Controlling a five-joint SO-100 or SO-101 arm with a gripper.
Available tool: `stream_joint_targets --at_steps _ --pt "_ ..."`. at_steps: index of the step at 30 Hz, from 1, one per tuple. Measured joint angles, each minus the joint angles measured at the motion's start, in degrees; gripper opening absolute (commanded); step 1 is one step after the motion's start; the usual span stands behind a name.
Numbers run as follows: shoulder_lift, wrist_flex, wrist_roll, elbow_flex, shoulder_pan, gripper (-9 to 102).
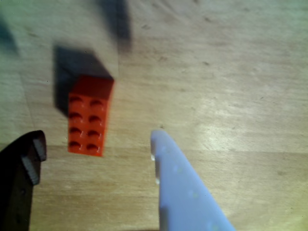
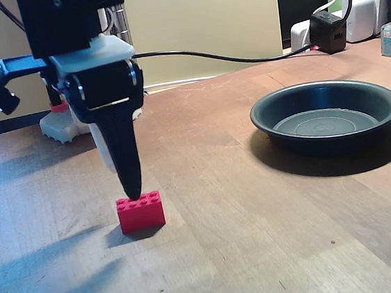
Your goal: Grasp a lego block and put it in the bin.
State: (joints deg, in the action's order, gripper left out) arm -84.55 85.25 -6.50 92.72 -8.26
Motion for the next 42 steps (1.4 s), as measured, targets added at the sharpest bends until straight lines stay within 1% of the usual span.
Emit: stream_joint_targets --at_steps 8,11,17,19,29,42 --pt "0.4 -0.3 0.0 -0.1 -1.3 21" --pt "2.9 -2.3 0.0 -0.1 -1.5 21" --pt "6.8 -2.6 0.0 -0.4 -1.0 21" --pt "7.2 -2.9 0.0 -0.6 -1.1 19" --pt "7.5 -3.1 0.0 -0.6 -1.4 0" --pt "7.5 -2.5 0.2 -0.6 -1.4 -1"
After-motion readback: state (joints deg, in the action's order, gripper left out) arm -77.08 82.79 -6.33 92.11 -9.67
